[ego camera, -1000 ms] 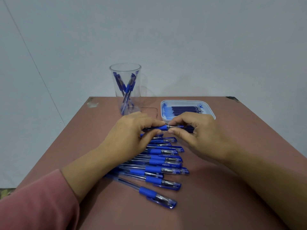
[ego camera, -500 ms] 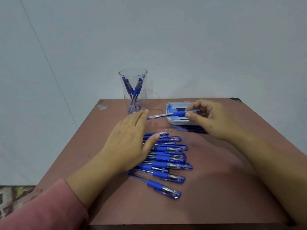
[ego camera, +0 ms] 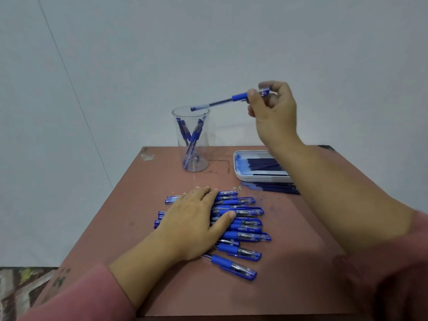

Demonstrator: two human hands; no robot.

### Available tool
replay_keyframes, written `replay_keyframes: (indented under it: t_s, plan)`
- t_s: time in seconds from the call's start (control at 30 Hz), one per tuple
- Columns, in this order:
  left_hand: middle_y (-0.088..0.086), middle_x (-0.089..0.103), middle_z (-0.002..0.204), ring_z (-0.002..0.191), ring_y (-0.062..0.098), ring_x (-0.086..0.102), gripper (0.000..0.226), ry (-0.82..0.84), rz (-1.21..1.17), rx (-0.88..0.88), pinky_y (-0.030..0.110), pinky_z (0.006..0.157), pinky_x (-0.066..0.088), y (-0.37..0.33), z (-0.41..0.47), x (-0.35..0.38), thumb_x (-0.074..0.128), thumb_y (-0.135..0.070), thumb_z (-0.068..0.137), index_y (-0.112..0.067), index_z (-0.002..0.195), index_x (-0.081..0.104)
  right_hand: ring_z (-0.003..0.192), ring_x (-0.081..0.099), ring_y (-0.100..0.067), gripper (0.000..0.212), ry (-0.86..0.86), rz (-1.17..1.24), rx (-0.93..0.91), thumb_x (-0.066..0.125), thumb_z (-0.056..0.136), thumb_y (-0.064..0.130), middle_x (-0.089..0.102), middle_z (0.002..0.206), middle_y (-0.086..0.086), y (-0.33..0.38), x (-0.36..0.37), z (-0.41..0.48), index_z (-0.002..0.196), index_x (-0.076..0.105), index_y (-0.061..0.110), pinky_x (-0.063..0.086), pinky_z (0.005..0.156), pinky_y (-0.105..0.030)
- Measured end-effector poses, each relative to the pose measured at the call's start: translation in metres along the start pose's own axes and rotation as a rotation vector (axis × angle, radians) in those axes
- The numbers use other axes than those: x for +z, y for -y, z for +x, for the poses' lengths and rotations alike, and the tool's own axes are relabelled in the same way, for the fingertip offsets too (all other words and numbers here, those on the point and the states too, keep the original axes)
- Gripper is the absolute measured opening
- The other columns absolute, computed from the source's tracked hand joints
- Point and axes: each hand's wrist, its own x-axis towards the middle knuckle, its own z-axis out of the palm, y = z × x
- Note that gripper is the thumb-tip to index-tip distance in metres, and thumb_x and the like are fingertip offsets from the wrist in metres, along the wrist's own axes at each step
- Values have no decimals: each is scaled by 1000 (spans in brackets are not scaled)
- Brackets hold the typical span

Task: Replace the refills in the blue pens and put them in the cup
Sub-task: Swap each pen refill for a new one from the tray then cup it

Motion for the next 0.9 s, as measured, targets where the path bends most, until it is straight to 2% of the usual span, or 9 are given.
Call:
replay_keyframes:
  t_s: [0.1, 0.2, 0.4, 0.6, 0.7, 0.8, 0.9]
  plan:
    - [-8, 31, 154, 140, 9, 28, 89, -13, -18, 3, 32, 118, 21, 2, 1, 1, 7, -77, 82, -25, 152, 25, 57, 52, -6, 28, 27, -92, -67, 63, 90, 16, 61, 73, -4, -12, 18, 17, 100, 37, 19, 45, 63, -21]
    - [-10, 29, 155, 141, 9, 26, 92, -12, -8, 4, 33, 118, 21, 3, 1, 2, 3, -78, 80, -26, 153, 23, 54, 51, 2, 32, 104, -208, -97, 64, 90, 17, 62, 73, -3, -28, 32, 27, 102, 35, 18, 43, 60, -12]
    - [-11, 25, 156, 143, 8, 22, 80, 12, 2, -1, 30, 119, 17, 2, 2, 0, 16, -73, 88, -27, 154, 18, 58, 49, 3, 19, 319, -352, -93, 63, 91, 23, 61, 78, 4, -45, 46, 34, 104, 50, 19, 41, 60, -9]
    - [-10, 25, 157, 143, 10, 22, 83, 21, -3, 3, 32, 119, 18, 2, 2, 1, 13, -73, 86, -26, 155, 18, 70, 50, -4, 22, 437, -411, -66, 65, 90, 30, 58, 90, 11, -47, 17, 10, 108, 57, 20, 44, 65, -10]
    - [-9, 28, 155, 141, 9, 25, 87, 5, -3, 13, 31, 118, 20, 3, 2, 2, 9, -76, 84, -25, 154, 21, 69, 51, -2, 15, 529, -453, -37, 67, 88, 30, 60, 92, 12, -46, -11, -13, 100, 59, 27, 44, 67, -12]
    - [-10, 31, 153, 138, 8, 29, 94, -15, -5, 16, 29, 116, 22, 3, 2, 3, 2, -78, 78, -25, 153, 23, 70, 54, -1, 10, 675, -601, -15, 70, 85, 33, 64, 87, 18, -43, -38, -38, 91, 62, 33, 41, 67, -11]
    - [-9, 33, 152, 137, 9, 31, 94, -25, -19, 14, 29, 116, 23, 3, 3, 3, 3, -78, 78, -24, 152, 25, 74, 55, -5, 8, 825, -749, 43, 71, 82, 39, 63, 85, 22, -40, -61, -58, 88, 66, 36, 43, 66, -15]
